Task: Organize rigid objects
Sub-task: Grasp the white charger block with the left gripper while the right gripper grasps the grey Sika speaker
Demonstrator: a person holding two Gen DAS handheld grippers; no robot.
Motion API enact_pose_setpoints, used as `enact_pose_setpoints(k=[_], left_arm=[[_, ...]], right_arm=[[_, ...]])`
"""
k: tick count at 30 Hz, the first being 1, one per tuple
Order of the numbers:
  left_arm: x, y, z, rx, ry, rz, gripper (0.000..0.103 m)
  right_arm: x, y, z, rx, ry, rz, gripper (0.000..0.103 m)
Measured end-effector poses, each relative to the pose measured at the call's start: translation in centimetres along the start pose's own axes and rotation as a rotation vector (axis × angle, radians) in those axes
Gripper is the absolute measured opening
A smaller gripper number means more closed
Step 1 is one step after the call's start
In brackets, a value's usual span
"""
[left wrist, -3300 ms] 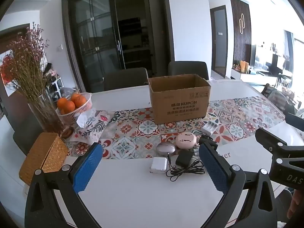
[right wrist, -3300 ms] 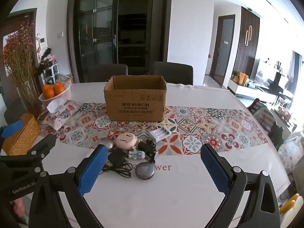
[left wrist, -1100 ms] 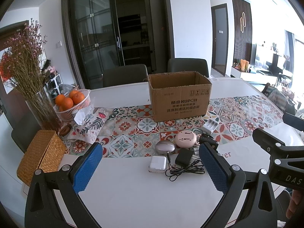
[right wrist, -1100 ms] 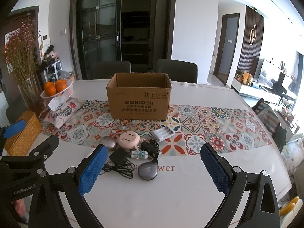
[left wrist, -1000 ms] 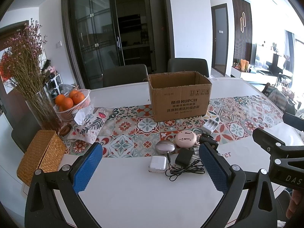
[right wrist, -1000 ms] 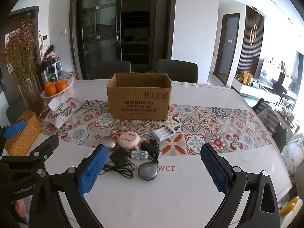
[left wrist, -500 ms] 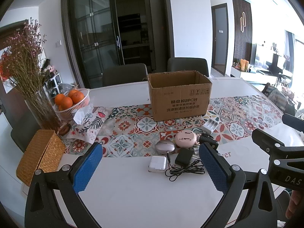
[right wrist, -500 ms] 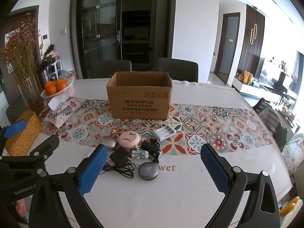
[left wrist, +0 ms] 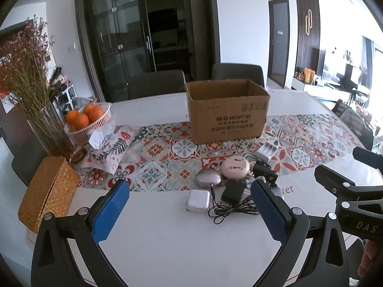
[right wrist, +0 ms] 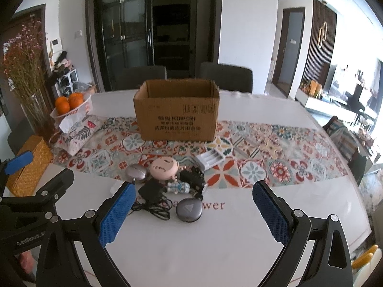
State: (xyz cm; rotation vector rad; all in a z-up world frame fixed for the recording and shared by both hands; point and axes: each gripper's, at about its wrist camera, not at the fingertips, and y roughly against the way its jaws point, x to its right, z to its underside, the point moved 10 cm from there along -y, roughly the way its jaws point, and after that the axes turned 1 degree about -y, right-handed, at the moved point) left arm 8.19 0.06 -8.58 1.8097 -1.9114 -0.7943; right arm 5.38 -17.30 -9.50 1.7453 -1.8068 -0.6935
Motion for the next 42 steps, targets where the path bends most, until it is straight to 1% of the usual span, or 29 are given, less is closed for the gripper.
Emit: enact_pose_setpoints(k=[5, 9, 13, 17, 22, 27, 35, 42], left_arm=[[-0.4, -1.8, 0.4, -0.052, 0.002, -0.007, 0.103], [-0.7, -3.6, 1.4, -0.115, 0.023, 0.001, 0.103], [-1.0, -5.4, 1.9, -0.156, 0.041, 0.015, 0.103], [-0.9, -7.5, 2.3, -0.197, 0.046, 0.037, 0.1], [-0.6, -9.9, 2.9, -0.246, 0.036, 0.052, 0.099], [-0.3, -12.0, 3.5, -0.283, 0.024, 0.063, 0.098], [0.3, -15.1, 5.7, -0.382, 0.022, 0.102, 0.093], [0.6, -17.3, 7.3, -0.437, 0.003, 0.112, 0.089]], right_arm=[[1.1, -1.7, 0.1, -0.082, -0.025, -0.009, 0.099], [0.8, -3.4, 0.5, -0.133, -0.034, -0.017, 0.099], [0.6, -5.2, 0.5, -0.166, -0.051, -0.015, 0.099], [0.6, -7.0, 0.9, -0.201, -0.066, -0.006, 0.099], [1.1, -9.5, 1.9, -0.257, -0.105, 0.016, 0.098], [1.3, -11.5, 3.2, -0.314, -0.143, 0.015, 0.094], [1.7, -14.6, 5.2, -0.401, -0.182, 0.029, 0.088], [1.6, -16.5, 6.8, -0.462, -0.197, 0.04, 0.084]])
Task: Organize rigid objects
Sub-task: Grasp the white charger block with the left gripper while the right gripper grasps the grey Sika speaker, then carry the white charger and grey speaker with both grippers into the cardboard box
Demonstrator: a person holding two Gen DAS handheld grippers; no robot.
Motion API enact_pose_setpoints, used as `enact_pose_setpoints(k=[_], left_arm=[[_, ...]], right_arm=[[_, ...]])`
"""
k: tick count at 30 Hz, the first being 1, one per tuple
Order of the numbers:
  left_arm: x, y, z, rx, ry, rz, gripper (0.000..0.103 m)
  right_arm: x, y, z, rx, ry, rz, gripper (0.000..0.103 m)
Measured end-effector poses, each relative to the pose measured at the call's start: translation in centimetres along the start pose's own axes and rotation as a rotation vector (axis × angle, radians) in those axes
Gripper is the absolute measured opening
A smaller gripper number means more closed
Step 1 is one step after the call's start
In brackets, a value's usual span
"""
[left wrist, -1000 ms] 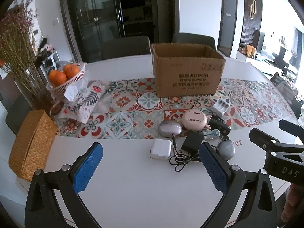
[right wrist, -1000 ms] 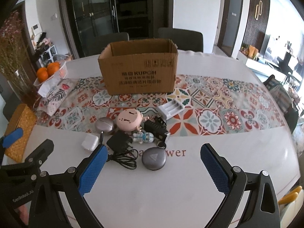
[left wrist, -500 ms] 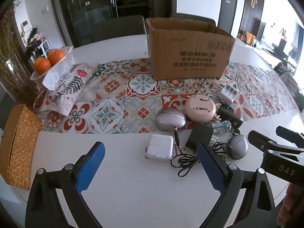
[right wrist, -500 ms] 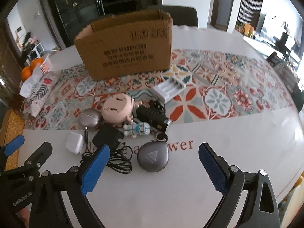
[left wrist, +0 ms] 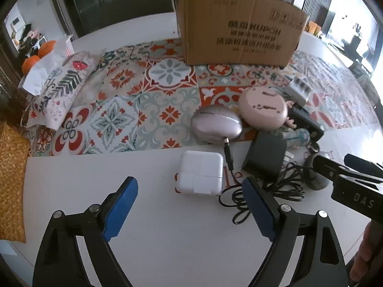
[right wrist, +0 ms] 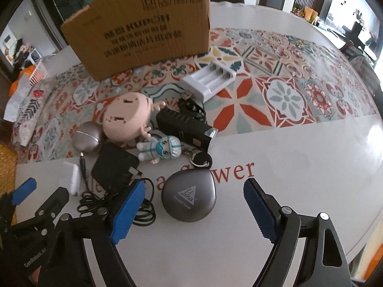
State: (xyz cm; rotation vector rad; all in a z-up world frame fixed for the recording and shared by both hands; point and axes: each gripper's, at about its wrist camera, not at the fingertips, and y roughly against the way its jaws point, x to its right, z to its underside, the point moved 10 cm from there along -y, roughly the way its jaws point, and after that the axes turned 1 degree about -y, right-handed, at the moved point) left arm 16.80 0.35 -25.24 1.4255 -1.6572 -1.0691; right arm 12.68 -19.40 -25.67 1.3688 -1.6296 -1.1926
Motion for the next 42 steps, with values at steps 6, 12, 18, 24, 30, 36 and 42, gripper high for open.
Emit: enact_pose_setpoints(k=[6, 12, 18, 24, 30, 36, 42], left_arm=[[0.3, -1.8, 0.2, -0.039, -0.006, 0.018, 0.082], [0.2, -3.1, 0.5, -0.06, 0.005, 0.037, 0.073], [0.2, -4.3, 1.0, -0.075, 0.004, 0.041, 0.061], [0.3, -4.6, 1.0, -0.074, 0.028, 0.065, 0.054], [0.6, -4.4, 1.0, -0.059, 0.024, 0.068, 0.045], [0.9, -3.2, 1.1, -0.038, 0.03, 0.076, 0.045], [1.2, -1.4, 0.9, -0.01, 0.04, 0.079, 0.045]], right_arm=[[0.5, -1.5, 0.5, -0.043, -0.026, 0.017, 0.083], [0.6, -2.1, 0.4, -0.042, -0.024, 0.037, 0.082], [0.5, -3.3, 1.0, -0.086, -0.03, 0.027, 0.075], [-0.1, -3.7, 1.0, -0.09, -0.009, 0.027, 0.067], [-0.4, -3.6, 0.7, -0.073, 0.004, 0.023, 0.057], [-0.3, -3.1, 1.8, -0.071, 0.008, -0.007, 0.057], [-0.1, -1.8, 2.4, -0.053, 0.021, -0.024, 0.057]])
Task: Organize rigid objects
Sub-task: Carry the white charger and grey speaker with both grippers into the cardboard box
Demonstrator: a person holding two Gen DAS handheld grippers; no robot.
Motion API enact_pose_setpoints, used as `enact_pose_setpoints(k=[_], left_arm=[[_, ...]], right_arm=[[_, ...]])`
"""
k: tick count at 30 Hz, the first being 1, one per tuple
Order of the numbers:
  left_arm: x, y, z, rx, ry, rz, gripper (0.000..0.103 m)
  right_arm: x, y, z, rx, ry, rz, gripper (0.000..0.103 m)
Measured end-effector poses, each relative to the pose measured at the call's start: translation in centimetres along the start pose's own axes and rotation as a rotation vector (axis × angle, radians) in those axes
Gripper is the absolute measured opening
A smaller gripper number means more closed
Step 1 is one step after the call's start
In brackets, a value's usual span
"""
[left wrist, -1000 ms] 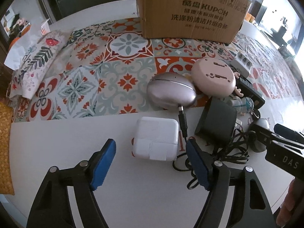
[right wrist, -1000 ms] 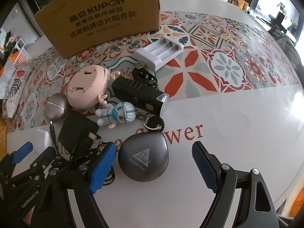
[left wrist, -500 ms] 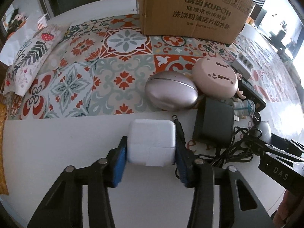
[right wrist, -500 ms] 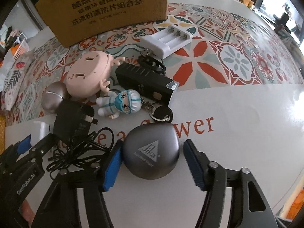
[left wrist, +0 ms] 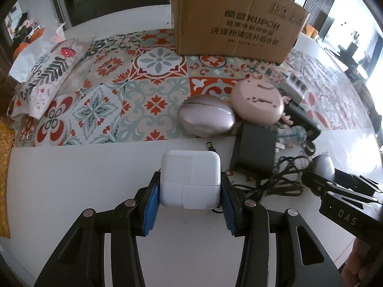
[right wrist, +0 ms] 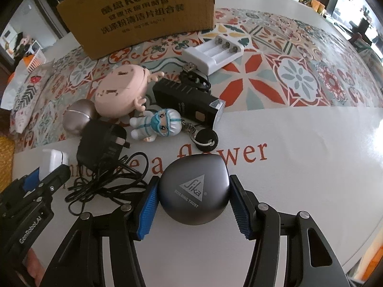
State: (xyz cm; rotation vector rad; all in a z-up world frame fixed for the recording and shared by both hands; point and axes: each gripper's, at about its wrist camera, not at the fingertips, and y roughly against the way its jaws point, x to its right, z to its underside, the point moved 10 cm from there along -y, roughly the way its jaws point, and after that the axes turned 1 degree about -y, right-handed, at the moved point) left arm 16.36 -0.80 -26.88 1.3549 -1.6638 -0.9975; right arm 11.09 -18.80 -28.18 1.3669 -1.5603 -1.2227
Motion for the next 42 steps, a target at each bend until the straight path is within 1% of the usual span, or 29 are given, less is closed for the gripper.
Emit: enact_pose_setpoints(k=[9, 18, 27, 33, 42], left_arm=[[1.0, 3.7, -1.5, 0.08, 0.013, 0.015, 0.045], [2.1, 7.7, -4.1, 0.194, 0.003, 0.019, 0.045], [3.1, 10.3, -6.5, 0.268, 0.0, 0.04, 0.045], [3.5, 11.7, -8.3, 0.312, -0.008, 0.042, 0.045], [4.0, 13.0, -11.2, 0.371, -0.034, 0.035, 0.045]], right_arm=[[-0.2, 3.9, -1.9, 0.09, 0.045, -0.026, 0.057], [-0.6, 8.3, -4.4, 0.213, 0.074, -0.059, 0.057], [-0.9, 11.5, -6.5, 0.313, 0.095, -0.1, 0.057], [-1.4, 13.4, -8.3, 0.374, 0.109, -0.122, 0.057], [-1.6, 14.8, -10.7, 0.42, 0.113, -0.154, 0.057]])
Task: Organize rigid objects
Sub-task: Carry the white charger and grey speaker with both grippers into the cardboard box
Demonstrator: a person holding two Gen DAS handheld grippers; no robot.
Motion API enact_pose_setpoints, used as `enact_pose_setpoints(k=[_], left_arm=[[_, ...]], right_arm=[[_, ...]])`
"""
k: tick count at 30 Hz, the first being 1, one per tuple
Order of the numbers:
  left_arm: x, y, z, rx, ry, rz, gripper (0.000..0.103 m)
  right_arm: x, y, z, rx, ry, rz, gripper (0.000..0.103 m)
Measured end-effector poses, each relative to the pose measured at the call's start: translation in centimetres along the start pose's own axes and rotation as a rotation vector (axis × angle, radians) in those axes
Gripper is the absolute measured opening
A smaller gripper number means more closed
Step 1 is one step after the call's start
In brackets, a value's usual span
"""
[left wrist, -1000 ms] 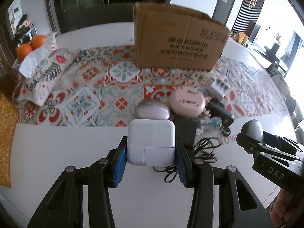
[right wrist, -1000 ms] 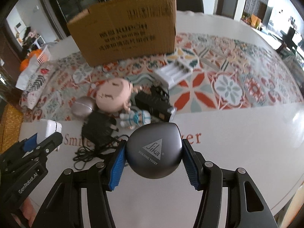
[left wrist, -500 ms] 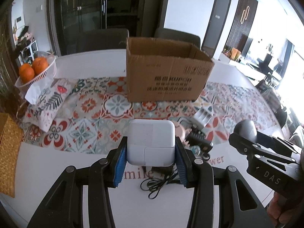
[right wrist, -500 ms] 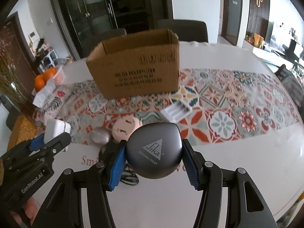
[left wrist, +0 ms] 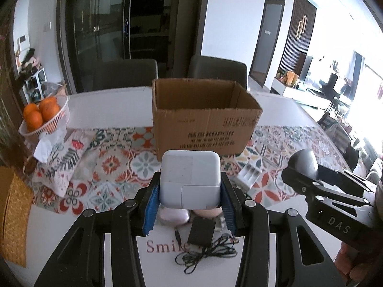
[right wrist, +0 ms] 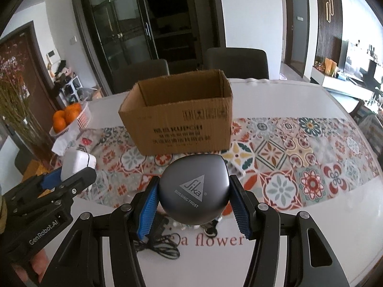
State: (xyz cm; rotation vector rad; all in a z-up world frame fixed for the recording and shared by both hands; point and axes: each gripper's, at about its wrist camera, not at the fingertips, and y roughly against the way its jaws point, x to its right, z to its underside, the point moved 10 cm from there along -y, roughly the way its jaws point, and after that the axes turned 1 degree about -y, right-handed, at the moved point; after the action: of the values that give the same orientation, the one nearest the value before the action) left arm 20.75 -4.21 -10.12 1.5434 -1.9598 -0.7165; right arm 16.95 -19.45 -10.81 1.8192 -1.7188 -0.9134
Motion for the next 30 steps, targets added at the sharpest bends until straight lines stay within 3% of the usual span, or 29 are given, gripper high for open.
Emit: enact_pose_setpoints(k=[19, 30], left_arm=[[-0.2, -1.4, -7.4, 0.086, -0.039, -0.01, 0.045], [-0.2, -3.3, -10.3, 0.083, -0.047, 0.0, 0.045]], right_arm=[[-0.6, -0.7, -7.8, 0.088, 0.041, -0.025, 0.057], [-1.0, -2.0, -11.5, 0.103, 0.069, -0.028, 0.057]])
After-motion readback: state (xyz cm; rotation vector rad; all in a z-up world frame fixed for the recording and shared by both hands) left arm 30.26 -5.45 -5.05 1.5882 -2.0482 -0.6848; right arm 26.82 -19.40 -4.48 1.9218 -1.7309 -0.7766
